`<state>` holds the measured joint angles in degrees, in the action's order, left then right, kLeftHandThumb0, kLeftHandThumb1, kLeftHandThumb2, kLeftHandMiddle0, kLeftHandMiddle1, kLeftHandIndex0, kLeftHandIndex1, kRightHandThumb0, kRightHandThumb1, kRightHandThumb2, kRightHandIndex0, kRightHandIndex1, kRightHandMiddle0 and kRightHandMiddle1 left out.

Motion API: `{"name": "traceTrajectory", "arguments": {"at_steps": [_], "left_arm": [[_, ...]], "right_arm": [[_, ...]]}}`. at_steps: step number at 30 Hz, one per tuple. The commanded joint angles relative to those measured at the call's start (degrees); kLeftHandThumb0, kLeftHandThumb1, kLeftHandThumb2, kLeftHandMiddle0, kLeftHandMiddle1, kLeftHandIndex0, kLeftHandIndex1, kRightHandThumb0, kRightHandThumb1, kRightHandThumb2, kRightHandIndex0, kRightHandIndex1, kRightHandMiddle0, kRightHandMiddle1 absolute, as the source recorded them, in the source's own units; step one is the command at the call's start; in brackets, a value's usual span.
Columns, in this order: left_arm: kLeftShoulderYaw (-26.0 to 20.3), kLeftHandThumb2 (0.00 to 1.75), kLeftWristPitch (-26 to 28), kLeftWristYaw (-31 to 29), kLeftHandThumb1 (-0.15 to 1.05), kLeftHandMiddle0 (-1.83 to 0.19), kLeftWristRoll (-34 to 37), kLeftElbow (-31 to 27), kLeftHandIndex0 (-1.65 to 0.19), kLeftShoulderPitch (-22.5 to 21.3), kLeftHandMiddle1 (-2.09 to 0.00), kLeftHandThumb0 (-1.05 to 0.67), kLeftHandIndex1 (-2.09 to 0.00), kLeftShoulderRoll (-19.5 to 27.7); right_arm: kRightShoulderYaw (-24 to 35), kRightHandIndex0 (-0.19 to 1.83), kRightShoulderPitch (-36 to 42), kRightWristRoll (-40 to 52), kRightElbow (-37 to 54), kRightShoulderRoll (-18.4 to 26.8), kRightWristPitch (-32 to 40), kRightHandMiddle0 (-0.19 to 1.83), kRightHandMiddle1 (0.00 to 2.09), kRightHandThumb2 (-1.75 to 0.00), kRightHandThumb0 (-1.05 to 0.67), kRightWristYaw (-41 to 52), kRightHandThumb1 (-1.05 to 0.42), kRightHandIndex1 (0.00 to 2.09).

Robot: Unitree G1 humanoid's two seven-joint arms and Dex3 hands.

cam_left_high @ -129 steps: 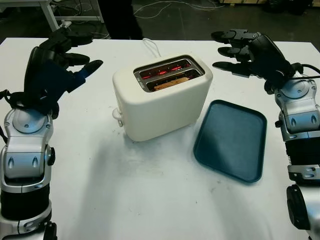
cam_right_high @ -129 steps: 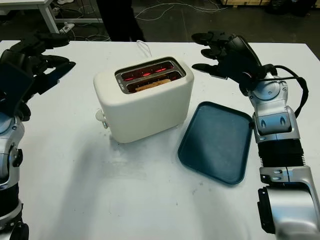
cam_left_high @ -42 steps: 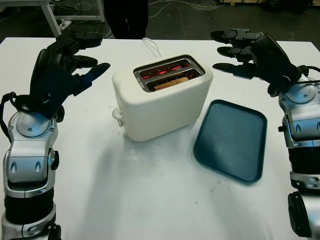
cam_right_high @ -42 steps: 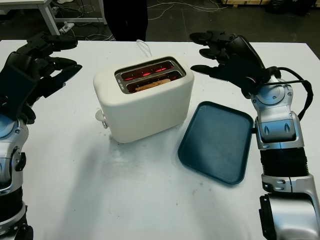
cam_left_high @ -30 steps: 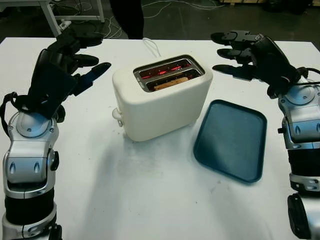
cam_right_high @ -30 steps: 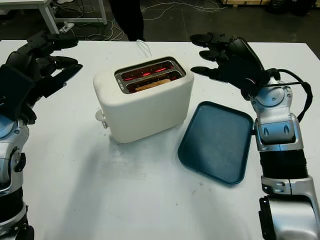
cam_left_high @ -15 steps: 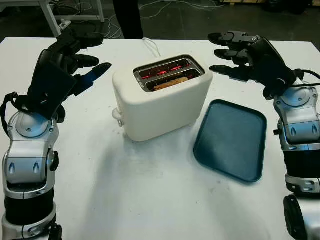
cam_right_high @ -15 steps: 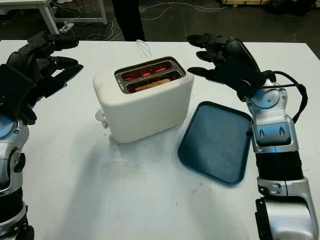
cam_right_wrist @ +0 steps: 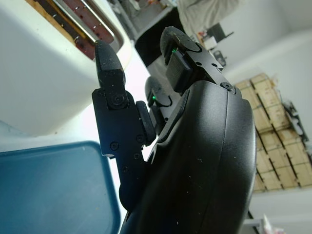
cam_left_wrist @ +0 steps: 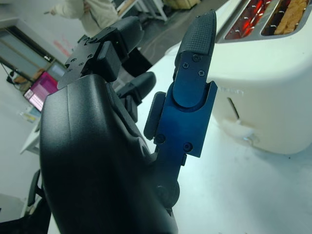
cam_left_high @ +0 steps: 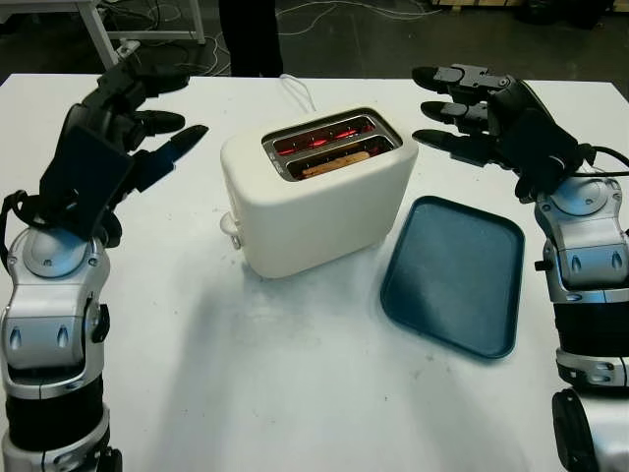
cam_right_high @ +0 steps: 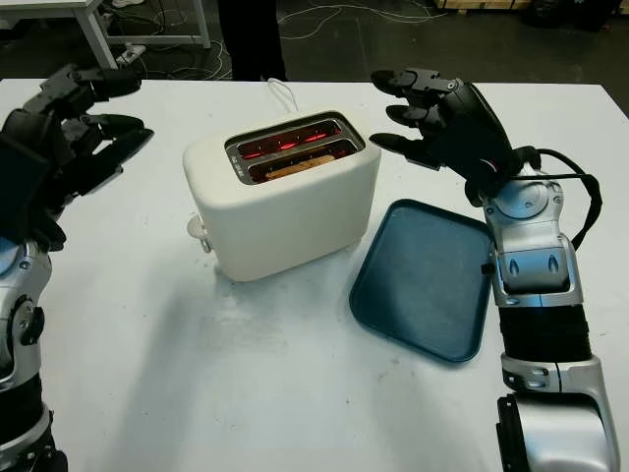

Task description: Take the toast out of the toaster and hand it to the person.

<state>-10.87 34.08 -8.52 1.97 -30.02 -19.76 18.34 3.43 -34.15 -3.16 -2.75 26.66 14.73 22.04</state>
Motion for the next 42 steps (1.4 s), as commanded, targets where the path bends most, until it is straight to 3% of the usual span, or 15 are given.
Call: {"name": "traceTrajectory", "arguments": {"at_steps": [1,23,32,37,42], "left_arm": [[-0.5,0.0,1.6,0.0,0.88,-0.01,0.8,-0.5,-0.13,0.2,-1.14,-0.64,-0.81,-0.2],[0.6,0.0,4.9,1.1,0.88,0.0,2.2,-3.4,-0.05,1.4,-1.15,-0.67,-0.93,-1.1],[0.3,0.0,4.9,1.2,0.89,0.0,2.8,-4.0,-0.02,1.5,-1.12,-0.65,-0.93,-1.1],[0.2,0.0,4.9,1.2,0.89,0.0,2.8,-4.0,-0.03,1.5,-1.13,-0.65,-0.93,-1.1],[0.4,0.0,4.7,1.3,0.89,0.0,2.6,-3.9,-0.04,1.4,-1.14,-0.65,-0.94,-1.1]], "right_arm": [[0.8,0.46,0.4,1.5,0.6,-0.4,1.3,0.42,0.0,-0.1,-0.42,0.2,-0.92,0.0],[3.2,0.44,4.8,7.8,7.1,-2.7,8.3,0.42,0.0,-0.04,-0.42,-0.8,-0.92,0.0],[2.9,0.47,4.6,7.6,5.9,-2.7,6.5,0.44,0.01,-0.01,-0.47,-1.3,-0.92,0.02],[1.7,0.51,4.4,5.1,3.0,-2.0,1.2,0.48,0.03,-0.03,-0.5,-1.4,-0.92,0.04],[2.2,0.49,4.0,6.1,4.7,-2.3,4.5,0.46,0.02,-0.04,-0.45,-1.0,-0.92,0.03]]}}
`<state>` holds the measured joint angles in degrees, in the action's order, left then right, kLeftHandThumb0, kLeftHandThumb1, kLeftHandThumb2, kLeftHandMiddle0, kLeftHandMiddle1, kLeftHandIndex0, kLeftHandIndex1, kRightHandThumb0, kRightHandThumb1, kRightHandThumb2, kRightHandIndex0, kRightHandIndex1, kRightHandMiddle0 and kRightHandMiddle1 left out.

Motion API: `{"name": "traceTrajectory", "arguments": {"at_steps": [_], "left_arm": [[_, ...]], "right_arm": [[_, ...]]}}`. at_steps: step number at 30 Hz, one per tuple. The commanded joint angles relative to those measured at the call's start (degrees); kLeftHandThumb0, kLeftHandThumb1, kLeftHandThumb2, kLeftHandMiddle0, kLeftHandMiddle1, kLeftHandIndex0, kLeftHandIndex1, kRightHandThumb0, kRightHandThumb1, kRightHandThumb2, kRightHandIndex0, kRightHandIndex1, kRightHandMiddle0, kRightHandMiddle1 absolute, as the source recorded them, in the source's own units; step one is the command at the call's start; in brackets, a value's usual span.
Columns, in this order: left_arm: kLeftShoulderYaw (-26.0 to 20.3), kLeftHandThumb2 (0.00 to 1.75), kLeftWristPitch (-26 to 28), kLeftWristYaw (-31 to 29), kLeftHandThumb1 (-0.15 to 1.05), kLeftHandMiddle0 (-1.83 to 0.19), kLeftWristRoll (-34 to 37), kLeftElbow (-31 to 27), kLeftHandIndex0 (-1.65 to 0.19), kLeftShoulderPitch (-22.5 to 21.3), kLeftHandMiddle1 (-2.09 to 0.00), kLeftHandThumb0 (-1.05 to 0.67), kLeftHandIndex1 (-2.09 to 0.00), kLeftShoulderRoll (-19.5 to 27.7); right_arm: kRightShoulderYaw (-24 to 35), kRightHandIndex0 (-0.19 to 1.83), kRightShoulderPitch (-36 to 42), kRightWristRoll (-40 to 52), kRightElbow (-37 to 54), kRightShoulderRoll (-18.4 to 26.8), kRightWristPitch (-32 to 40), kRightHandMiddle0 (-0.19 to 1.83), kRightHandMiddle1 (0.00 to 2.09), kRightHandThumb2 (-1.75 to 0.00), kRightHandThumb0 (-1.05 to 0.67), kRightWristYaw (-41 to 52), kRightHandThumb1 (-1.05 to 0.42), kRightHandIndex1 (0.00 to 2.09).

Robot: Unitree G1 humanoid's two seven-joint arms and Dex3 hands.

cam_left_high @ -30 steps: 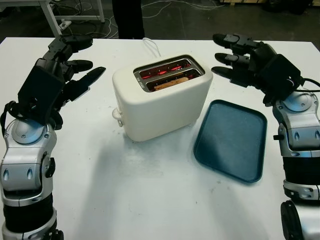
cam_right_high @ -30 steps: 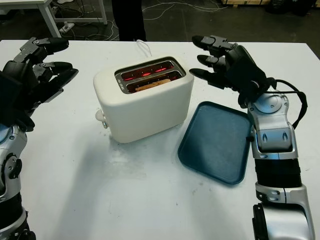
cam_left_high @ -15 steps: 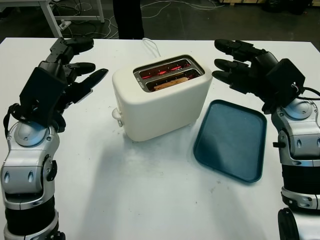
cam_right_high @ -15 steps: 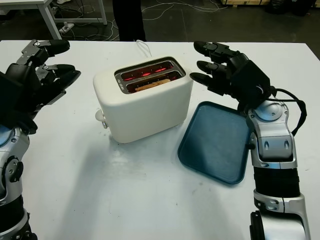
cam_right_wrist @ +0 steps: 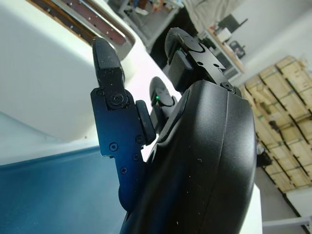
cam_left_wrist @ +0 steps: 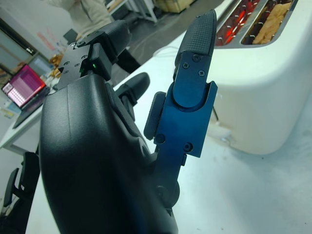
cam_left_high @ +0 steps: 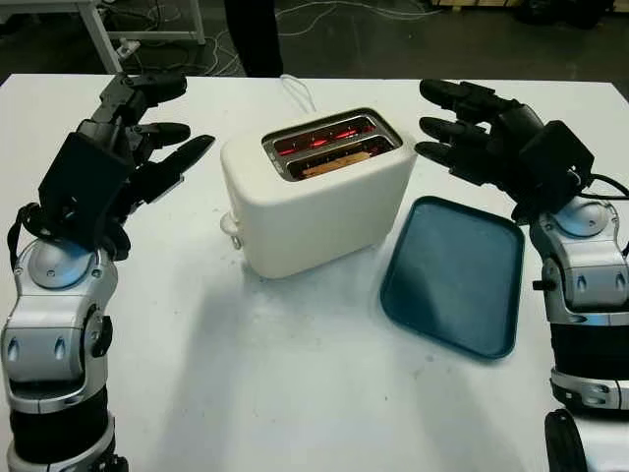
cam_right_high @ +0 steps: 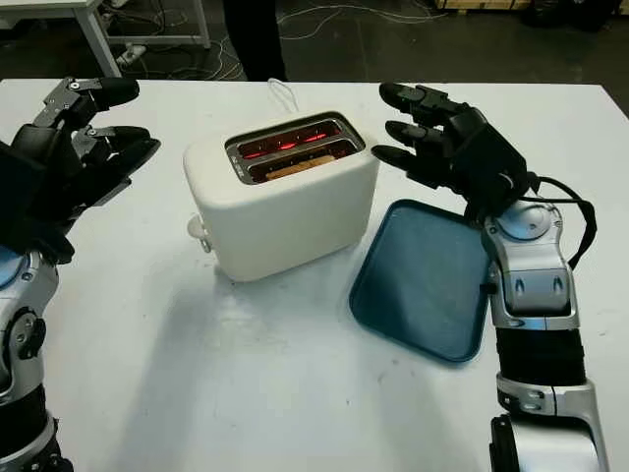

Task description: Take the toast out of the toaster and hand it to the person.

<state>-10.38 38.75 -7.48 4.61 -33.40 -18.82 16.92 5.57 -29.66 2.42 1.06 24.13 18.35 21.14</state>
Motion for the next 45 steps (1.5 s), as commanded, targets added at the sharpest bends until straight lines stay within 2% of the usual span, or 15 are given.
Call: {"name": "traceTrajectory", "arguments": {"at_steps": [1,45], "left_arm": [[0.0,0.0,0.0,0.2,0.89,0.0,0.0,-0.5,-0.04,0.4,-1.14,-0.65,-0.94,0.4],[0.5,0.0,-0.5,0.3,0.89,0.0,-0.6,-0.6,-0.06,-0.2,-1.19,-0.66,-0.96,1.3]], "right_arm": [[0.1,0.48,-0.6,0.6,0.7,0.4,0.7,0.46,0.01,-0.04,-0.44,0.1,-0.92,0.03],[-1.4,0.51,-1.3,-1.7,1.0,1.5,1.7,0.5,0.02,-0.03,-0.48,-0.1,-0.92,0.07]]}}
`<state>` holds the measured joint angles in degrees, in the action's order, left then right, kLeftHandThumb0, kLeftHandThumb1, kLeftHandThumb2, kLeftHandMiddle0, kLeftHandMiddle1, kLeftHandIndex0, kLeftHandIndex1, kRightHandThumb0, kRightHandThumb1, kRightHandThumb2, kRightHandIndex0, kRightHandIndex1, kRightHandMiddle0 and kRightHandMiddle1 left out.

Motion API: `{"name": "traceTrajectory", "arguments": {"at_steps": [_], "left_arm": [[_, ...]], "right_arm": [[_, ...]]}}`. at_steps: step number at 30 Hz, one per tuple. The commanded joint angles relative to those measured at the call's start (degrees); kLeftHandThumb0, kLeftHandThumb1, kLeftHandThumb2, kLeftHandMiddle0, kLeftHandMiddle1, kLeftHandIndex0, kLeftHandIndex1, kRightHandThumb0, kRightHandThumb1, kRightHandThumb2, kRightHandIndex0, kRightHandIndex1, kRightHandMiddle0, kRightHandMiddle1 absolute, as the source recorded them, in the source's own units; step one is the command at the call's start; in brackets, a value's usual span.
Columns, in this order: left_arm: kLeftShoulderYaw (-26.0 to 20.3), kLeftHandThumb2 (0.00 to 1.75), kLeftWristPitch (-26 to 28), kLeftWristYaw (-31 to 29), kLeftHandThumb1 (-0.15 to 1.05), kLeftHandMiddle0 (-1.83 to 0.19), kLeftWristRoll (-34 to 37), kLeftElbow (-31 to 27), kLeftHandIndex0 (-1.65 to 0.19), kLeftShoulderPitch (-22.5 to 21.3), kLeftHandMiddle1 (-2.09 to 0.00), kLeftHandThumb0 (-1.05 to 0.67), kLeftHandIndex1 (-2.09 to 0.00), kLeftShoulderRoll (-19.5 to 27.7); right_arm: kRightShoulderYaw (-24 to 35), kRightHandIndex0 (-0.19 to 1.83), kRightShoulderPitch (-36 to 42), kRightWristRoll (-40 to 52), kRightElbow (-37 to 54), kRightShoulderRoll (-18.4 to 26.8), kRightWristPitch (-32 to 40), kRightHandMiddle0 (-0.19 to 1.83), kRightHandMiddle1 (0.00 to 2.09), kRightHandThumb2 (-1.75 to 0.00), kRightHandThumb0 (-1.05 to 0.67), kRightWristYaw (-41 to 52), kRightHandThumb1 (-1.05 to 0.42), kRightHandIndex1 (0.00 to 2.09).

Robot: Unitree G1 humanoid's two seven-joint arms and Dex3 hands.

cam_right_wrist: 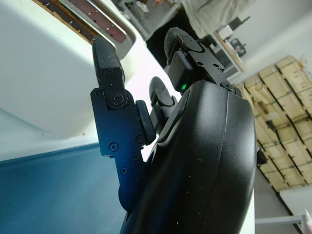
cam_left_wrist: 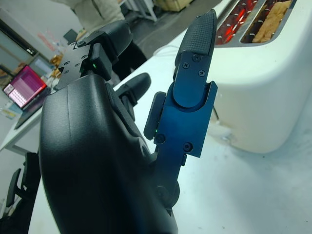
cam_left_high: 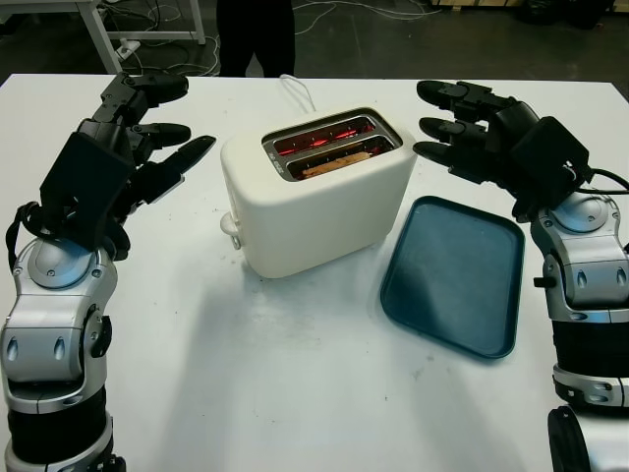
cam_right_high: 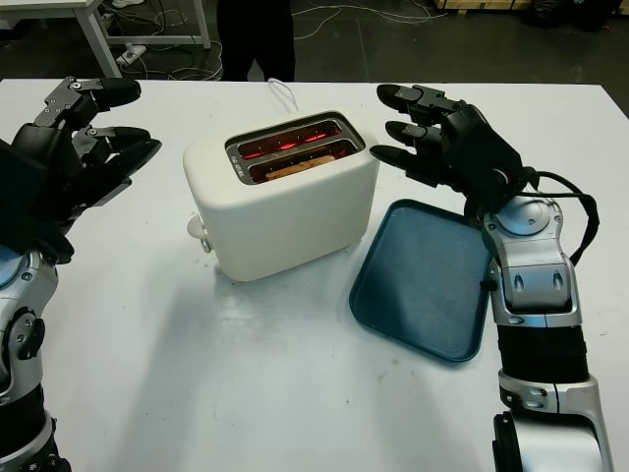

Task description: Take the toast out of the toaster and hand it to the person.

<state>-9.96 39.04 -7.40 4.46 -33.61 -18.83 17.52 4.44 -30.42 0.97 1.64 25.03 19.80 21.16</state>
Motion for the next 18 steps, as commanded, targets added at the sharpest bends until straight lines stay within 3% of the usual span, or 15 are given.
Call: {"name": "traceTrajectory", "arguments": {"at_steps": [1,18], "left_arm": [[0.1,0.0,-0.6,0.2,0.89,0.0,-0.5,-0.5,-0.06,-0.2,-1.19,-0.66,-0.96,0.7],[0.0,0.01,-0.2,0.0,0.89,0.0,0.0,-0.6,-0.04,-0.5,-1.16,-0.65,-0.95,0.6]], "right_arm": [[0.1,0.51,-0.5,0.3,0.4,0.2,0.6,0.5,0.01,-0.03,-0.48,-0.2,-0.92,0.07],[-0.1,0.5,-0.6,0.1,-0.1,0.6,-0.3,0.5,0.01,-0.03,-0.52,0.0,-0.92,0.09]]}}
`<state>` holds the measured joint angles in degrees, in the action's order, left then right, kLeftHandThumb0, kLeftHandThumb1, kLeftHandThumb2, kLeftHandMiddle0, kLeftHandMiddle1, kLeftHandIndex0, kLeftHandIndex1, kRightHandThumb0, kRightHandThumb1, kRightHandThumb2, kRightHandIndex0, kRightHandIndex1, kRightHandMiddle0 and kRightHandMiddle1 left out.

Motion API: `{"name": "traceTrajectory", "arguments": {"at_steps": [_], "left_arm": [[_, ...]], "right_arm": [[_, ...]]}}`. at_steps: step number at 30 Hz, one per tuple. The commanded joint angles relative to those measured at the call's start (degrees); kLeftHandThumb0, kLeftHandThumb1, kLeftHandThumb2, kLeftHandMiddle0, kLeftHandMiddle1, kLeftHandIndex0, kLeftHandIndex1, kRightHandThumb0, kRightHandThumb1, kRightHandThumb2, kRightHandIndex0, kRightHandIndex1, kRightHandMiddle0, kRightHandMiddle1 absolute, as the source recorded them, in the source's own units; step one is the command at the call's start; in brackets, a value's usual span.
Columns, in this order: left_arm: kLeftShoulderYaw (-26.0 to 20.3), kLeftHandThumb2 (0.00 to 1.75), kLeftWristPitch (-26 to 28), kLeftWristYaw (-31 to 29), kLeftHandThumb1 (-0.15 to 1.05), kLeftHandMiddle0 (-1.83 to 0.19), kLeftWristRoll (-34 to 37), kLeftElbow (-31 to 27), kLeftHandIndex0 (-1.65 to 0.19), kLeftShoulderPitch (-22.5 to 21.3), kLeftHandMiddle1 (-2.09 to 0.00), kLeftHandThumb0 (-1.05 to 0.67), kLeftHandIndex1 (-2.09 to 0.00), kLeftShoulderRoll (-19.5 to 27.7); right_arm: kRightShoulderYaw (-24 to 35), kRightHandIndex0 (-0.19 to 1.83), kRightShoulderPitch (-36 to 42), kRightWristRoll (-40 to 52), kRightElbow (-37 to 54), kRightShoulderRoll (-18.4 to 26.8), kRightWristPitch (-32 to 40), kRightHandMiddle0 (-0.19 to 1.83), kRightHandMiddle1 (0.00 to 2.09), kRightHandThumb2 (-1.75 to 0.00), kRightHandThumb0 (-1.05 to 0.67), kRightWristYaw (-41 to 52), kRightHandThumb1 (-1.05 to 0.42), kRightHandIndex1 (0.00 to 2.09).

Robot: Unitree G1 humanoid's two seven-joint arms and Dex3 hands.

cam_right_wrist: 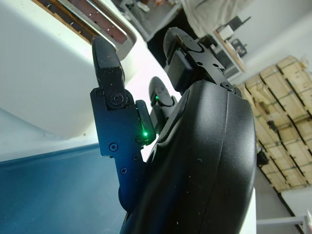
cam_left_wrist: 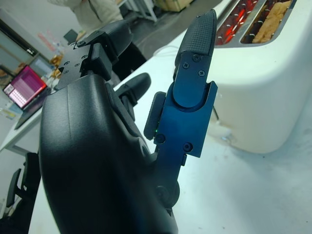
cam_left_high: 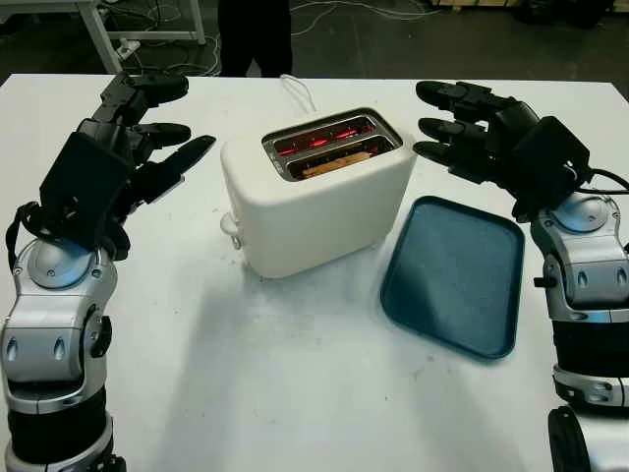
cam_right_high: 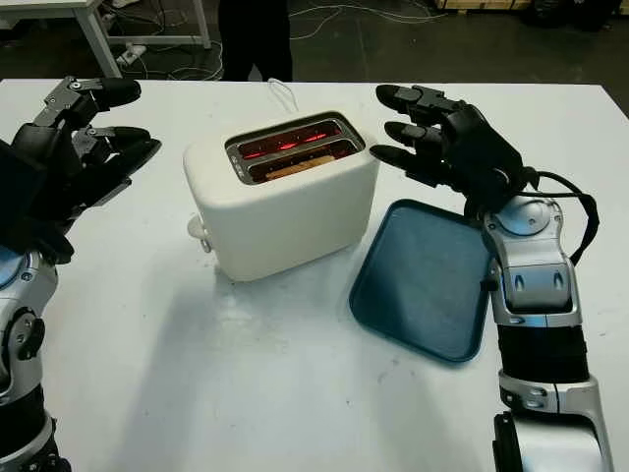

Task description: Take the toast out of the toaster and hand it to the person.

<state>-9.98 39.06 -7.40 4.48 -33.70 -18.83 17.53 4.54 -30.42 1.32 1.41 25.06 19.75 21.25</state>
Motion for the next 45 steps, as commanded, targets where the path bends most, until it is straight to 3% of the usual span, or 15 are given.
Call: {"name": "traceTrajectory", "arguments": {"at_steps": [1,45], "left_arm": [[0.0,0.01,-0.3,0.0,0.89,0.0,0.0,-0.5,-0.04,-0.5,-1.16,-0.65,-0.95,0.6],[0.2,0.0,-0.5,0.2,0.89,0.0,-0.2,-0.7,-0.06,-0.3,-1.19,-0.65,-0.96,0.7]], "right_arm": [[-0.2,0.5,-0.6,-0.3,0.2,0.6,-0.3,0.51,0.01,-0.03,-0.51,-0.2,-0.92,0.09],[-1.0,0.5,-0.8,-1.0,0.0,1.2,-1.0,0.53,0.01,-0.06,-0.52,-0.1,-0.92,0.15]]}}
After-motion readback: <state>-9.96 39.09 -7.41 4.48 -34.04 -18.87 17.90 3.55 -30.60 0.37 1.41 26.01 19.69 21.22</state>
